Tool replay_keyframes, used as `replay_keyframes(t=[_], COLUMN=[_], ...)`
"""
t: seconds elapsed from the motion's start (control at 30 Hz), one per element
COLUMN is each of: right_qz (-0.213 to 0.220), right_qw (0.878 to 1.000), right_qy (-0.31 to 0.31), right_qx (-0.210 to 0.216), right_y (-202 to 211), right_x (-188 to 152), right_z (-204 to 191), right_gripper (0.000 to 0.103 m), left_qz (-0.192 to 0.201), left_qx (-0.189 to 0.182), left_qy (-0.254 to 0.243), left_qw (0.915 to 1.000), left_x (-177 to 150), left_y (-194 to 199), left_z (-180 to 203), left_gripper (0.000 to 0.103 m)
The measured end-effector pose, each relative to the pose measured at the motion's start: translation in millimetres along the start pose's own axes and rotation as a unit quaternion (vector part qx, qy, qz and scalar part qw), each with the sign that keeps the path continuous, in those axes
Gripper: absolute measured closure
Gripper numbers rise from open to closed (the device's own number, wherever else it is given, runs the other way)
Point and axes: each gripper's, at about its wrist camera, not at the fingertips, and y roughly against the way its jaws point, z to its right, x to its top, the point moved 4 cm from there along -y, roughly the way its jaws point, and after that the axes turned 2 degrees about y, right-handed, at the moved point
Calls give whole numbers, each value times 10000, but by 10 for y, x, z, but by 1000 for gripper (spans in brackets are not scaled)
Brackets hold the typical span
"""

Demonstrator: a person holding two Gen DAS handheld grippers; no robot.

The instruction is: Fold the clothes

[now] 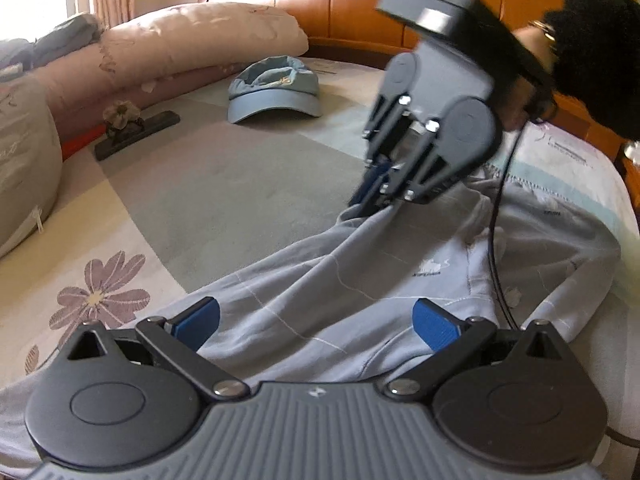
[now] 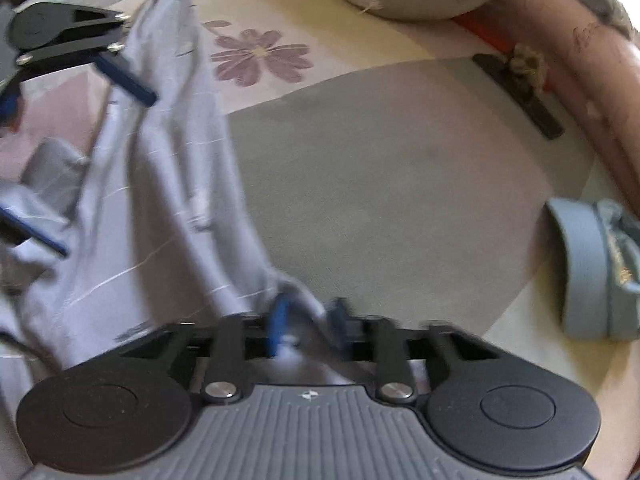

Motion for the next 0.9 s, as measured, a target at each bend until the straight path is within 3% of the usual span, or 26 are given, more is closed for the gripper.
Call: replay_keyframes(t=[0.2, 0.4, 0.47, 0.57, 0.67, 0.77, 0.9], right_qz=[620, 1195, 1200, 888, 638, 995, 1276], right_qw=[9944, 9757, 9678, 9627, 9623, 9609, 9799], right_qy=[-280, -891, -1149, -1605, -1474, -1337, -950], right_qx=[-805, -1607, -1892, -1988, -2196, -2210, -1202], right_y=[196, 309, 207, -65, -189, -7, 24], right_x=[116, 263, 269, 201, 223, 331, 539], right_z=[216, 626, 795, 988, 912, 726, 253], right_gripper=[97, 97, 97, 94, 92, 77, 75], left_qz=[43, 52, 25, -10, -79, -147, -110], left_qx=[210, 365, 497, 588, 664, 830, 1258], left_qy=[122, 421, 479, 564, 675, 728, 810], left_qw=[9997, 9984, 9976, 9967, 9955, 9938, 9887], left_x=[5, 16, 9, -11, -39, -69, -97], left_y=[23, 18, 17, 23, 16, 23, 122], left_z=[-100, -253, -314, -399, -501, -600, -809], left_gripper=[1, 1, 1, 1, 1, 1, 1])
